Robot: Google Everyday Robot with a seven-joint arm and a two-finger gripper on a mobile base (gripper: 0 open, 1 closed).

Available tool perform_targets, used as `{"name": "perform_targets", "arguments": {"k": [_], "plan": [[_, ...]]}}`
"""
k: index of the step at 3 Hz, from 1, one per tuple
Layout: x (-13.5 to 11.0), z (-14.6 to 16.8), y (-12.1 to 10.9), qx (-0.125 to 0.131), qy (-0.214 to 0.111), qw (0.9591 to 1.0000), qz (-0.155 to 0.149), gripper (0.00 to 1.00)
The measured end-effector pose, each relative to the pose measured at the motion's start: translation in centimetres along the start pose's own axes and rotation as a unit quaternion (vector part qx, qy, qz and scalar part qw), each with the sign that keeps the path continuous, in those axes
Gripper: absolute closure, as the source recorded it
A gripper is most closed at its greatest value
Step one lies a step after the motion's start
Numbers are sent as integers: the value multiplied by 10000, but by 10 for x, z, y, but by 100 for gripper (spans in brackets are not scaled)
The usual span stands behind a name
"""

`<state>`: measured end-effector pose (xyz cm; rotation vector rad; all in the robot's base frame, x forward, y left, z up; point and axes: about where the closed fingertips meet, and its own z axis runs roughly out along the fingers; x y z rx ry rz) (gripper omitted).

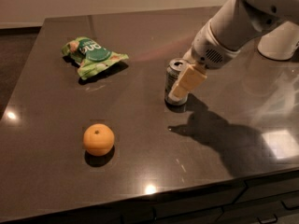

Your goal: Move 7up can near orange

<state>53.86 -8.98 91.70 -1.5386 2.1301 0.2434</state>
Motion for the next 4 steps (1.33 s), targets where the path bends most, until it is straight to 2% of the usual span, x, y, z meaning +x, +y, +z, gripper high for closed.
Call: {"name": "perform_targets", "arguments": {"k": [1,2,3,4], "plan": [[-2,-1,-2,-22,-47,10000,-60,46],[-3,-2,-3,-41,-83,9999,-107,77],[-9,-17,7,-168,-246,9990,-345,99],[-18,-31,39,-451,-423,9955,-718,100]]}}
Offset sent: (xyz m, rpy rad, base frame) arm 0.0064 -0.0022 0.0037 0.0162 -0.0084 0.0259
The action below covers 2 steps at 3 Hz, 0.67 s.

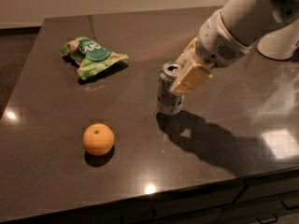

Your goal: Move 7up can near orange

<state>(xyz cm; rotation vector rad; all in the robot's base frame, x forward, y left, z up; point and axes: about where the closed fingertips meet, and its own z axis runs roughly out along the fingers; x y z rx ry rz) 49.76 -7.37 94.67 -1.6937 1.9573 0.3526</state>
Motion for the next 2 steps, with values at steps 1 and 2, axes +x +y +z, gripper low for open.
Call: {"name": "perform_targets", "arguments": {"k": [1,2], "plan": [[-24,3,58,-532,-213,9967,-580,100],[-36,7,89,-800,-287,9924,-893,100]]}}
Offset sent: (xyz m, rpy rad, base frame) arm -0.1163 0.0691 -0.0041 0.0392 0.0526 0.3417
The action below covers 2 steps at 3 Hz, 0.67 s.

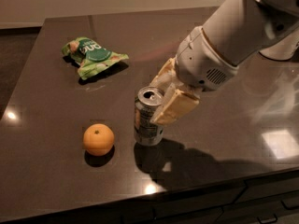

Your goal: Move 7up can near orange

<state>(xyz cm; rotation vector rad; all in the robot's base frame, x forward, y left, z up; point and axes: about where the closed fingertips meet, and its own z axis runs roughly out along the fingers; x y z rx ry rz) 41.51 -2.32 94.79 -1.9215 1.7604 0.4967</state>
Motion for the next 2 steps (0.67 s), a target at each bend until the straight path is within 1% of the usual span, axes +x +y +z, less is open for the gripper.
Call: {"name": "perform_targets", "arguments": {"k": [1,2], "plan": [[-10,16,14,-132,48,9997,-207,100],[-16,27,20,-142,122,9993,-328,89]]}}
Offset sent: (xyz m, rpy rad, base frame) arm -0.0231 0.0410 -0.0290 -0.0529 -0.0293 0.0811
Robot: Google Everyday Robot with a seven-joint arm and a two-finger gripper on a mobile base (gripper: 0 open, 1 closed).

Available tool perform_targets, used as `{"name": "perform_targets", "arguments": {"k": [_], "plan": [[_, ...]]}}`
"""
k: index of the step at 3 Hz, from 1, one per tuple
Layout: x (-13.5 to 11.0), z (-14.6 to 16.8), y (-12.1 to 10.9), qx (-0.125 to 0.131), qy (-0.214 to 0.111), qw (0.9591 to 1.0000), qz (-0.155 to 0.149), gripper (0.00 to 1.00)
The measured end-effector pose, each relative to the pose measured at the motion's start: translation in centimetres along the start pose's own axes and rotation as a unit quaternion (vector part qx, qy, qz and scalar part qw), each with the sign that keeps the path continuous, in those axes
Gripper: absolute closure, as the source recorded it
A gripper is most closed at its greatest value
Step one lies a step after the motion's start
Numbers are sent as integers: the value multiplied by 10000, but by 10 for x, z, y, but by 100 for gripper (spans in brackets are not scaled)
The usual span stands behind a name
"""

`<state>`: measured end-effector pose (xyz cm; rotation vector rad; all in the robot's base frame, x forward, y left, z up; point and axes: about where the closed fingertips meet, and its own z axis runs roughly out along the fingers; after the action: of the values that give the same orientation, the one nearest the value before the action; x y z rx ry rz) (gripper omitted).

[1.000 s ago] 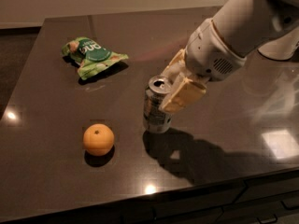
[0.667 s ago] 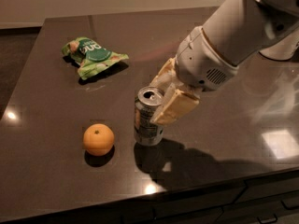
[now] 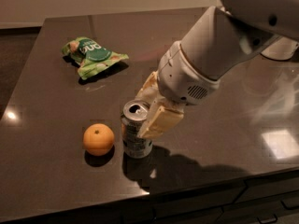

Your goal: Move 7up can near orange

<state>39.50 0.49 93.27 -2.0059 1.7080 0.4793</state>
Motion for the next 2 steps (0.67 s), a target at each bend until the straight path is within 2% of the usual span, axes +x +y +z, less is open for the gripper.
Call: {"name": "perform_targets", "arguments": {"k": [1,2], "plan": [[-4,9,3,38,67,9999,-82,58],[-5,12,3,64,84,9999,-102,35]]}}
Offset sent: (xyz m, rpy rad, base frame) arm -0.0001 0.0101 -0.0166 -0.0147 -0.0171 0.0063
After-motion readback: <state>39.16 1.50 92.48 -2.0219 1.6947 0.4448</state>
